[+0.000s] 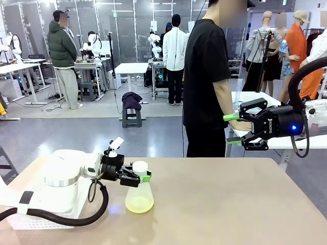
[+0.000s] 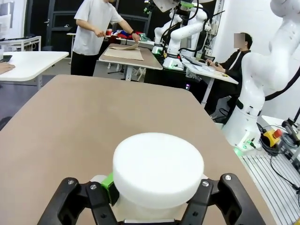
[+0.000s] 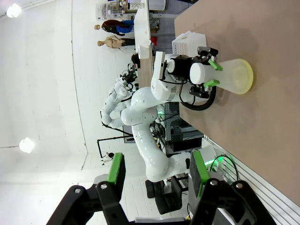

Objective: Prepare the solutions needed for the experiment.
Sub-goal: When the human places the Big flask in the center of the table, pick up the Big flask and place it in the left Organizing basket.

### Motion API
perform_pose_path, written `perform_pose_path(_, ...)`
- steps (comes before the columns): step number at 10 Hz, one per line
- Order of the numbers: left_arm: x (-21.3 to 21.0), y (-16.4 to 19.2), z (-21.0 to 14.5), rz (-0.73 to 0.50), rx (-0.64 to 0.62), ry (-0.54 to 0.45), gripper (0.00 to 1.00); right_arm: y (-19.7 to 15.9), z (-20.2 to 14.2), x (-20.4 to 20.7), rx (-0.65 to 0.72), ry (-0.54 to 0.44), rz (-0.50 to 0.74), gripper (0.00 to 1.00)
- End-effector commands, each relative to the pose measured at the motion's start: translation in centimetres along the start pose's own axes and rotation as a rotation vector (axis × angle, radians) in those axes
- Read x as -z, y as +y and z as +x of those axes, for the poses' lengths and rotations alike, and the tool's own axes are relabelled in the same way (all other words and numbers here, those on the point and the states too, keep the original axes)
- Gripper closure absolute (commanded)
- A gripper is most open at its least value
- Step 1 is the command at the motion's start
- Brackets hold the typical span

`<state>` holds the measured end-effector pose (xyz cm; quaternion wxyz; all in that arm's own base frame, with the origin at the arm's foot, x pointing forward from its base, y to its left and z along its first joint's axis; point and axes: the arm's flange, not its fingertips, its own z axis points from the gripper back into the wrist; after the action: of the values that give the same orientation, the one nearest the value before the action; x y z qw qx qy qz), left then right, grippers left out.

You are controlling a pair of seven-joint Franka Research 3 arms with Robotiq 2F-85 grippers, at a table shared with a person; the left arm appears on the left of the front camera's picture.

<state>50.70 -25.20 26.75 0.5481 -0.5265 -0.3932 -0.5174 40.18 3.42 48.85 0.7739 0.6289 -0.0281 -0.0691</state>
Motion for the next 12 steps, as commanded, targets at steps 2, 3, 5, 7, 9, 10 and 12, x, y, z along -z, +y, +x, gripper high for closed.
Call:
perform_pose_path(2,-0.9,-1.8,1.1,0.016,0.0,0.003,1.0,0.1,-0.1,0.1,-0.005,-0.009,0.002,0.3)
perform_pose_path(3,-1.1,-2.3,1.9,0.025,0.011,0.012,1.0,0.1,-0.1,0.1,-0.005,-0.009,0.002,0.3)
perform_pose_path(5,-1.6,-3.7,3.9,0.04,0.017,0.028,0.91,0.1,-0.1,0.1,-0.005,-0.009,0.002,0.3)
perform_pose_path(7,-2.0,-4.6,5.9,0.04,0.033,0.041,1.0,0.1,-0.1,0.1,-0.005,-0.009,0.002,0.3)
perform_pose_path(9,-3.0,-5.5,8.4,0.045,0.042,0.016,0.96,0.1,-0.1,0.1,-0.005,-0.009,0.002,0.3)
perform_pose_path(10,-4.0,-5.7,9.8,0.039,0.041,0.011,0.96,0.1,-0.1,0.1,-0.005,-0.009,0.002,0.3)
perform_pose_path(12,-7.2,-6.9,13.0,0.045,0.049,-0.058,0.96,0.1,-0.1,0.1,-0.005,-0.009,0.002,0.3)
